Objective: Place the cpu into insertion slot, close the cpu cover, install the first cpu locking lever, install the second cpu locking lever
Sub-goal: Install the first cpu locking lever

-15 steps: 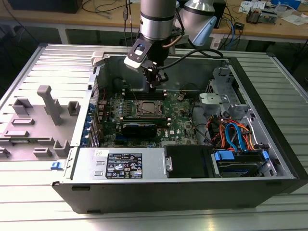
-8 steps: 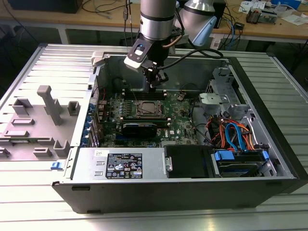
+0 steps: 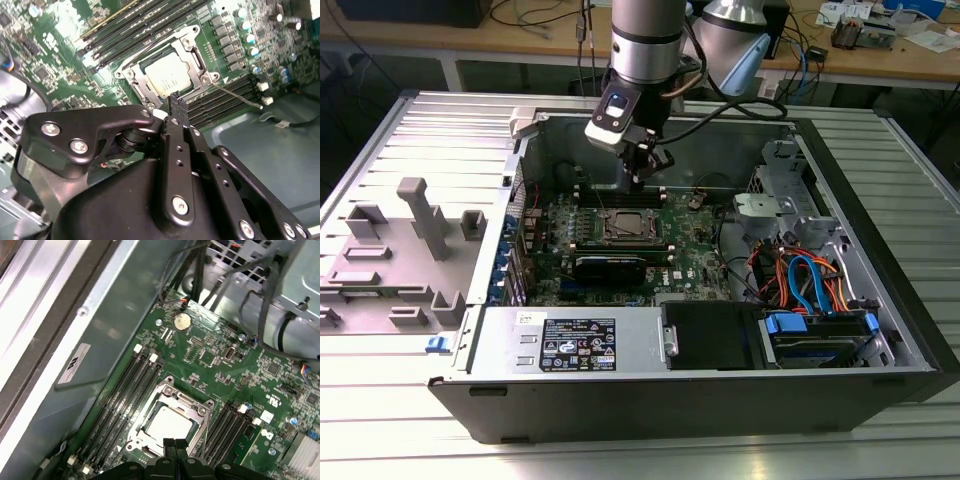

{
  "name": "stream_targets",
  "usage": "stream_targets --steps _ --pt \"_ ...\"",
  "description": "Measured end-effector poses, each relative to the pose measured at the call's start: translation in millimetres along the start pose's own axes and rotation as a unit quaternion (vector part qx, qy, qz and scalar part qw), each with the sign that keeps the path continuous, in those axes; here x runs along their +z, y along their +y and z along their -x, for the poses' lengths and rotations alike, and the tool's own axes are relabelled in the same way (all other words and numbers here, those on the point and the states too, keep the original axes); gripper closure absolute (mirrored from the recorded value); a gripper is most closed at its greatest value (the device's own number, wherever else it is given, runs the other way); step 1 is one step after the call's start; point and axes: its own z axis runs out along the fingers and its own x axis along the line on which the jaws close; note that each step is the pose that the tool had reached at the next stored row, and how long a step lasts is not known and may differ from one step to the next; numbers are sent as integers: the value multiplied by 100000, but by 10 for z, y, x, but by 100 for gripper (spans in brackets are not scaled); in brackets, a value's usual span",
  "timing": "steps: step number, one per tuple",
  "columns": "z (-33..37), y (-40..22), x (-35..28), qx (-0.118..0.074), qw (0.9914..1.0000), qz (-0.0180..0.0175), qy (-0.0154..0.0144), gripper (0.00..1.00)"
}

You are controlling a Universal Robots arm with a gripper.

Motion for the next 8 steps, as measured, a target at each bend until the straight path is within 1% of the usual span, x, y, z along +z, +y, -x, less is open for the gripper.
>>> stream_targets --steps 1,3,5,6,7,8 --pt "0 0 0 -871 99996 6 -8 89" --pt "0 0 0 -3024 99954 22 -25 89" --pt "0 0 0 -5201 99865 36 -43 89" --pt "0 0 0 -6561 99785 45 -54 89" --pt "0 0 0 -8731 99618 61 -71 89" --pt "0 0 1 -9981 99501 69 -81 89"
